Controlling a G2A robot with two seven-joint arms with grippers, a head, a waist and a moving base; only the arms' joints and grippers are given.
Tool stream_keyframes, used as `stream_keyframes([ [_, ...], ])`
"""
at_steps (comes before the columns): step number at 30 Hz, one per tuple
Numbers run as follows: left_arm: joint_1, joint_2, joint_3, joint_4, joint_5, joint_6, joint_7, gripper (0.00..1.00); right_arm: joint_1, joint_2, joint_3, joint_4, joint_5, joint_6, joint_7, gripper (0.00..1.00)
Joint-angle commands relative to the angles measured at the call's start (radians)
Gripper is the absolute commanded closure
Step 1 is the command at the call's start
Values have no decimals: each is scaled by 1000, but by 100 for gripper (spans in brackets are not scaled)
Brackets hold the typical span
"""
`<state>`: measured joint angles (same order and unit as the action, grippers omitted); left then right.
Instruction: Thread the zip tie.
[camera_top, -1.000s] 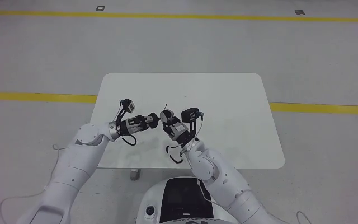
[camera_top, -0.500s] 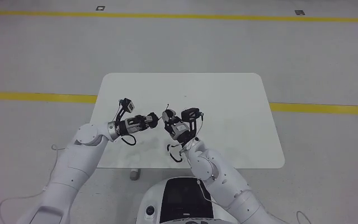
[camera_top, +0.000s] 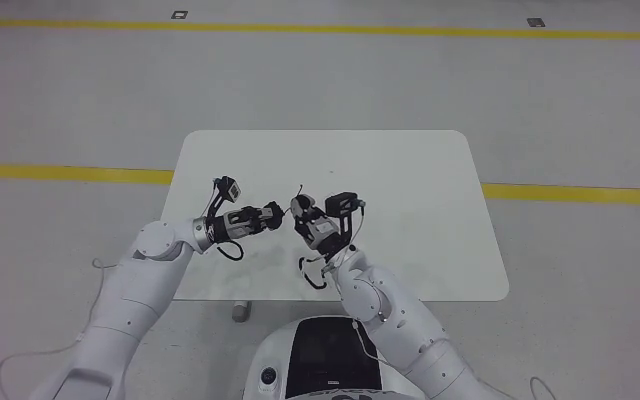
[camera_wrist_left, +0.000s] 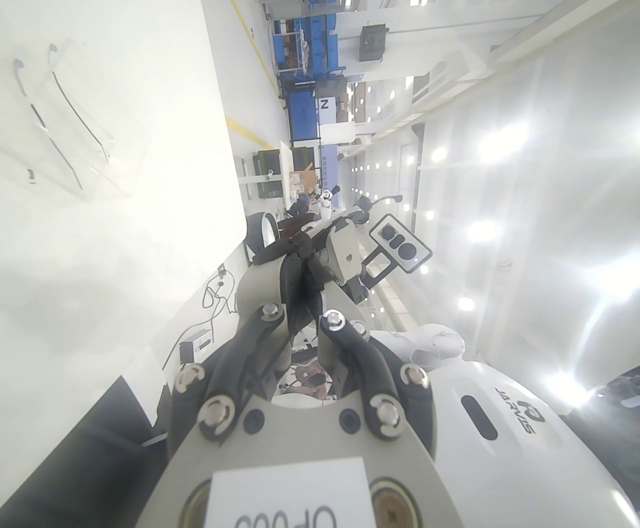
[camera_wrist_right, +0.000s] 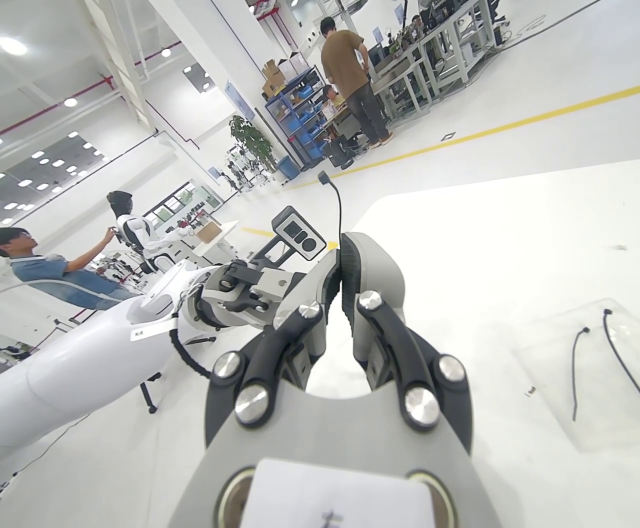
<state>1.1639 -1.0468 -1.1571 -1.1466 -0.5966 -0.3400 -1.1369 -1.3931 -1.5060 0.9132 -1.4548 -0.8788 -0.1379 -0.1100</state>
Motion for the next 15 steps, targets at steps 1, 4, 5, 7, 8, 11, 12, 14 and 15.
stream_keyframes([
  [1,-1,0,1,1,1,0,1,100,0,0,-1,-1,-3,-2,4,100],
  [4,-2,0,3,1,1,0,1,100,0,1,-2,-2,-7,-8,9,100],
  [5,-3,0,4,2,0,0,0,100,0,1,-4,-3,-9,-12,13,100],
  [7,-4,0,6,4,0,0,0,100,1,2,-4,-2,-12,-17,19,100],
  [8,-5,0,7,5,0,0,0,100,1,2,-4,-3,-13,-17,21,100],
  [11,-5,0,6,5,-2,0,0,100,-1,2,-1,-3,-13,-3,17,100],
  [12,-5,0,5,5,-3,0,0,100,-1,2,1,-3,-9,2,13,100],
  [14,-4,1,3,3,-4,0,-1,100,-2,1,4,-3,-6,9,9,100],
  [15,-3,1,1,2,-4,0,-1,100,-3,1,5,-4,-4,13,6,100],
])
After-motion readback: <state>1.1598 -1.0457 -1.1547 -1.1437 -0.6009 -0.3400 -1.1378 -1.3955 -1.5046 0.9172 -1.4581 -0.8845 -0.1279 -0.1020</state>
